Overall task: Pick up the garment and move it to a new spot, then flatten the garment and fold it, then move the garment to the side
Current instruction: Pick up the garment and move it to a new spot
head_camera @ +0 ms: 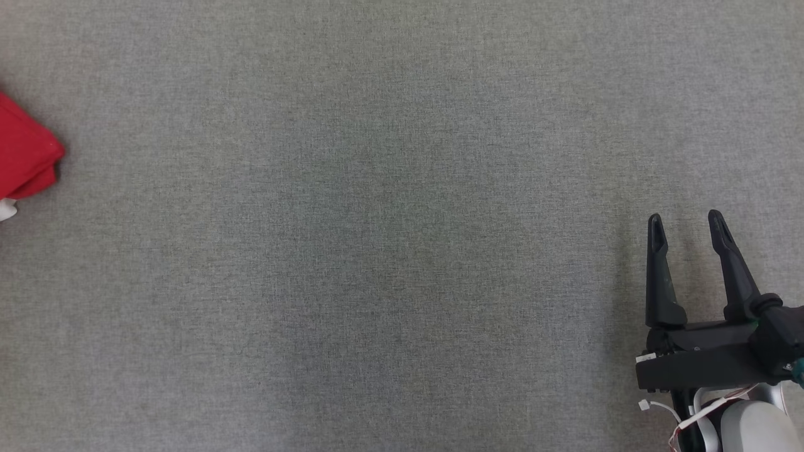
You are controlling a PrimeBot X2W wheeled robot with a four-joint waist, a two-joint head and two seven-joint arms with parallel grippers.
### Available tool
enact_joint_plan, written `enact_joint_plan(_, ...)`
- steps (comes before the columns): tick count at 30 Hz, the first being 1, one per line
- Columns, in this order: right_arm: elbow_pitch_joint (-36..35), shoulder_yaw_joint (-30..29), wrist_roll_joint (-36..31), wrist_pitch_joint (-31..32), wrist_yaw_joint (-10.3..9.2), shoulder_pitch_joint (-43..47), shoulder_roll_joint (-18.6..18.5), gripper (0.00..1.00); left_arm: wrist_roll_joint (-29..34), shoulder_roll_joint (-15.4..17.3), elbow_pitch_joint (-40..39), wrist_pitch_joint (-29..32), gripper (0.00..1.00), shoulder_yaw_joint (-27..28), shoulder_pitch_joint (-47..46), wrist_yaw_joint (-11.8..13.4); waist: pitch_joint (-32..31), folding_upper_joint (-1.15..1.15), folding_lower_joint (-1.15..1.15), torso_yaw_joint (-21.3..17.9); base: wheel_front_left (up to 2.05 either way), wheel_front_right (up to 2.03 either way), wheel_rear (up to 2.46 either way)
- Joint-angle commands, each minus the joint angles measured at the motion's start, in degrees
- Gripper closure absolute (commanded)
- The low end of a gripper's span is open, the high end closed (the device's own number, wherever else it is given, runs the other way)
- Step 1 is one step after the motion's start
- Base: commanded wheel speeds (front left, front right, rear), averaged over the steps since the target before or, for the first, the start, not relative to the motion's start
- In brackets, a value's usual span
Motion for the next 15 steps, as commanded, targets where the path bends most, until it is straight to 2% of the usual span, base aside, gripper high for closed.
enact_joint_plan(1, -0.35, -0.03, -0.37, 0.23, 0.17, -0.32, -0.09, 0.00, -0.21, -0.53, 1.26, -0.09, 0.00, -0.40, -0.94, -0.33, 0.09, -0.01, -0.01, 0.06, 0.00, 0.00, 0.00)
enact_joint_plan(4, -0.69, 0.20, -0.53, 0.54, 0.17, -0.48, -0.13, 0.00, -0.13, -1.13, 3.79, 0.50, 0.00, -1.30, -2.05, -0.89, 0.14, -0.01, -0.01, 0.05, 0.00, 0.00, 0.00)
enact_joint_plan(5, -0.79, 0.25, -0.57, 0.66, 0.17, -0.52, -0.17, 0.00, -0.21, -1.16, 4.40, 0.35, 0.15, -1.43, -2.47, -0.93, 0.15, -0.01, -0.01, 0.04, 0.00, 0.00, 0.00)
enact_joint_plan(6, -0.85, 0.33, -0.63, 0.75, 0.17, -0.53, -0.23, 0.00, -0.06, -1.13, 5.03, 0.07, 0.84, -1.69, -2.76, -1.01, 0.13, -0.01, -0.01, 0.02, 0.00, 0.00, 0.00)
enact_joint_plan(7, -0.92, 0.38, -0.70, 0.70, 0.17, -0.53, -0.25, 0.00, 0.06, -1.20, 5.59, 0.02, 1.00, -2.00, -3.03, -1.21, 0.11, -0.01, -0.01, 0.01, 0.00, 0.00, 0.00)
enact_joint_plan(15, -0.76, 0.14, -0.83, 0.72, 0.17, -0.08, -0.20, 0.00, 1.06, -0.81, 7.29, -7.09, 1.00, -3.29, -6.25, -1.15, -1.06, -0.01, -0.01, 0.75, 0.00, 0.00, 0.00)
